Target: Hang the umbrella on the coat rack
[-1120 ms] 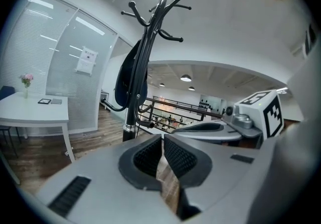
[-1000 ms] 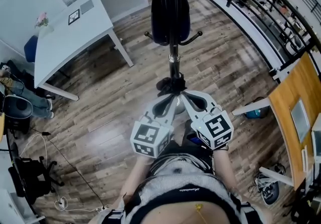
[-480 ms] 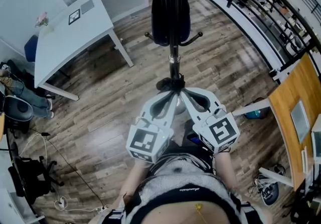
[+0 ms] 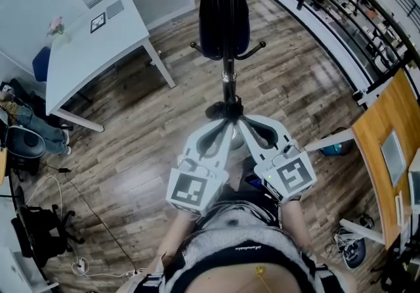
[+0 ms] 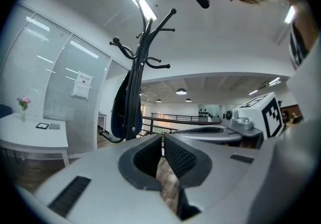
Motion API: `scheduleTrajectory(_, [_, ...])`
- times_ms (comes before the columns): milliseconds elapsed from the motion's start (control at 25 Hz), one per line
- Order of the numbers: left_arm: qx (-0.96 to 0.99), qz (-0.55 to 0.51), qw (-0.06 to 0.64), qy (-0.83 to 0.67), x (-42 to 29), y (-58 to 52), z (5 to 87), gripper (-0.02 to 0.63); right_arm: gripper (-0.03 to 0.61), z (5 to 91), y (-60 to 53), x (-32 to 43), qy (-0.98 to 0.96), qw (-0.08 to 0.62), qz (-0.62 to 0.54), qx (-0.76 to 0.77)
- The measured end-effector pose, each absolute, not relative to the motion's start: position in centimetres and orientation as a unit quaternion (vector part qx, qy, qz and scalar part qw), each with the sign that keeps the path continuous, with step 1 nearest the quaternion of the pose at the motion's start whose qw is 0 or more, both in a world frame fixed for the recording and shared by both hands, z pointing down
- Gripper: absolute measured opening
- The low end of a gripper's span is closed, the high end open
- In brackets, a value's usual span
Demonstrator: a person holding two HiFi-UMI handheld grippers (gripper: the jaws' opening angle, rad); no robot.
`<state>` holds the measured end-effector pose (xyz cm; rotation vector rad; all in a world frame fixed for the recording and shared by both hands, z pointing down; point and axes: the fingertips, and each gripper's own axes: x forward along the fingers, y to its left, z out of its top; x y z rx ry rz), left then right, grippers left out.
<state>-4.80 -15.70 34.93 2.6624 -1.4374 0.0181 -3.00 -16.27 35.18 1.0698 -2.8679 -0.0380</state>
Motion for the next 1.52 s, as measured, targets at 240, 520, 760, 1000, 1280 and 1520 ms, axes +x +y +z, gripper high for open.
scheduleTrajectory(240, [0.878, -0.003, 0.043, -0.477, -5.0, -15.7, 35.9, 0.017, 0.002, 35.4, -16.0, -3.0, -0.936, 0.041, -0.005, 0.350])
scheduleTrajectory(520, [0.880, 0.005, 0.050, -0.472, -4.9, -15.7, 36.2, 0.015, 0.002, 35.7, -16.0, -3.2, -0.937, 0.049, -0.005, 0.346])
scheduleTrajectory(760, [0.878, 0.005, 0.050, -0.475, -5.0, -15.8, 36.4, 0.017, 0.002, 36.0, -16.0, -3.1, -0.937, 0.053, 0.000, 0.345])
scheduleTrajectory(1000, [0.878, 0.006, 0.051, -0.476, -5.1, -15.8, 36.6, 0.017, 0.002, 36.3, -15.9, -3.1, -0.937, 0.061, 0.000, 0.344])
scheduleTrajectory(1280, [0.877, 0.009, 0.062, -0.476, -5.1, -15.6, 36.4, 0.017, 0.002, 36.4, -15.9, -3.1, -0.937, 0.064, -0.001, 0.343])
scheduleTrajectory(1520, [0.876, 0.009, 0.060, -0.479, -5.3, -15.6, 36.9, 0.015, 0.002, 36.7, -15.6, -3.1, -0.937, 0.070, 0.001, 0.342])
